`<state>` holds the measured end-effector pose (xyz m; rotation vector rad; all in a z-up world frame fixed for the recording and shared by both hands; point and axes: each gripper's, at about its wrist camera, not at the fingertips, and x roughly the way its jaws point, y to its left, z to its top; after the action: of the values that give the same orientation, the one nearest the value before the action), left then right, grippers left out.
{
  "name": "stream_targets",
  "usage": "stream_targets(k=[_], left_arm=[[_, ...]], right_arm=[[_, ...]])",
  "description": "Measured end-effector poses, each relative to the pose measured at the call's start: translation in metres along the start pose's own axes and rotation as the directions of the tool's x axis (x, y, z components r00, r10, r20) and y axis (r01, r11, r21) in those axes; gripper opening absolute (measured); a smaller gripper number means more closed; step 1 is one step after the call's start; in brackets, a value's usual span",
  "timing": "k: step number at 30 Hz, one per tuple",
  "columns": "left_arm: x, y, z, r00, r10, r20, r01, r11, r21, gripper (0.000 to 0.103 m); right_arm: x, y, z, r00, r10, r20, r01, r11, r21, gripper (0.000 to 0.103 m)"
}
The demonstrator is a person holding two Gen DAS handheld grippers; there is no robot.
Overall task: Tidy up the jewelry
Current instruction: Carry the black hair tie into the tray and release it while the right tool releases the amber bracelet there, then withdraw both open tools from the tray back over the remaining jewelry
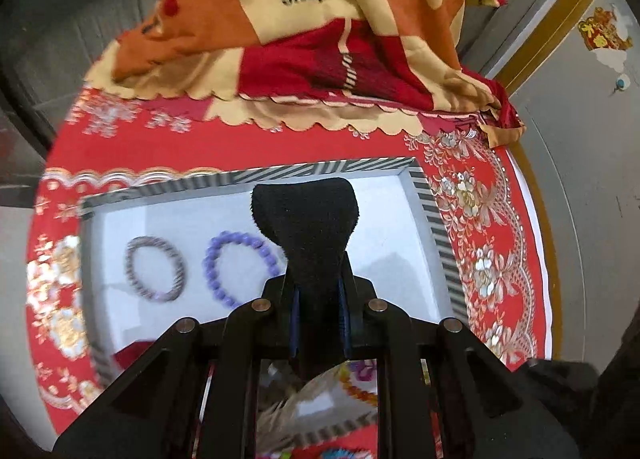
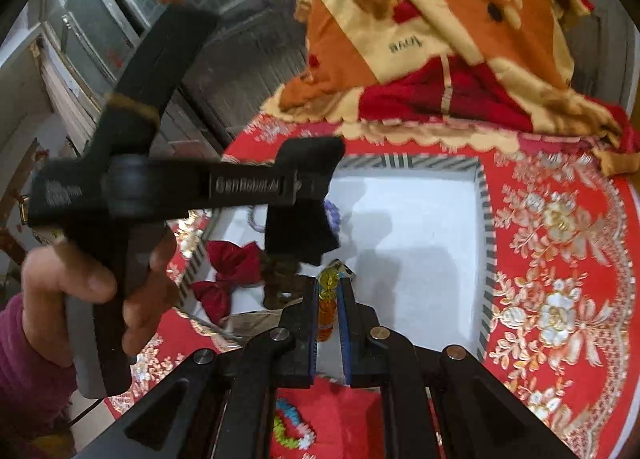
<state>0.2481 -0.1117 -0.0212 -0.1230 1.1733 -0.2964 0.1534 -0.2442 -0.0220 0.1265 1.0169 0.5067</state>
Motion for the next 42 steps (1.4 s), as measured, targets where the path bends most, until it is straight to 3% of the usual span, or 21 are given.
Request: stream_targets(k=[10,19,20,21,23,25,31,42], left_arm=[[0.052,0.006,0.013,0.996,0.045,-0.073,-0.046,0.999,-0.013,0.014],[0.072,0.006,0.019,0.995,0.03,-0.093,-0.033,0.999,-0.038,0.014],[0.072,0.006,0.019,0.995,0.033,-0.09,-0.037,0.999,-0.034,0.018],[0.072,0.005,0.019,0.996,0.039,-0.086,-0.041,0.999,-0.032,0.021],[0.072,0.006,0.02,0.996,0.032,-0.08,-0.036,0.999,-0.039,0.044],[0.069,0.007,0.019,0.997,0.03,-0.067,-0.034,0.998,-0.057,0.054],[0.05,0.008,0.013,0.997,0.063,-0.043,-0.065,0.996,-0.059,0.054],[-0.016,0.009,-0.035,0.98,0.192,0.05,-0.192,0.981,-0.006,0.054]], right_arm=[[0.045,-0.057,-0.002,0.993,-0.079,-0.089,0.087,0.992,0.087,0.008],[0.059,-0.061,-0.002,0.987,-0.132,-0.097,0.137,0.989,0.05,0.008],[0.059,-0.061,-0.002,0.987,-0.13,-0.095,0.135,0.99,0.046,0.009],[0.058,-0.061,-0.002,0.988,-0.123,-0.089,0.127,0.991,0.047,0.011],[0.057,-0.061,-0.003,0.99,-0.116,-0.077,0.12,0.992,0.045,0.04],[0.054,-0.06,-0.004,0.992,-0.108,-0.069,0.112,0.992,0.053,0.042],[0.024,-0.049,-0.013,0.993,-0.114,-0.024,0.115,0.993,0.028,0.042],[-0.029,-0.028,-0.035,0.971,-0.234,0.05,0.233,0.972,0.015,0.042]])
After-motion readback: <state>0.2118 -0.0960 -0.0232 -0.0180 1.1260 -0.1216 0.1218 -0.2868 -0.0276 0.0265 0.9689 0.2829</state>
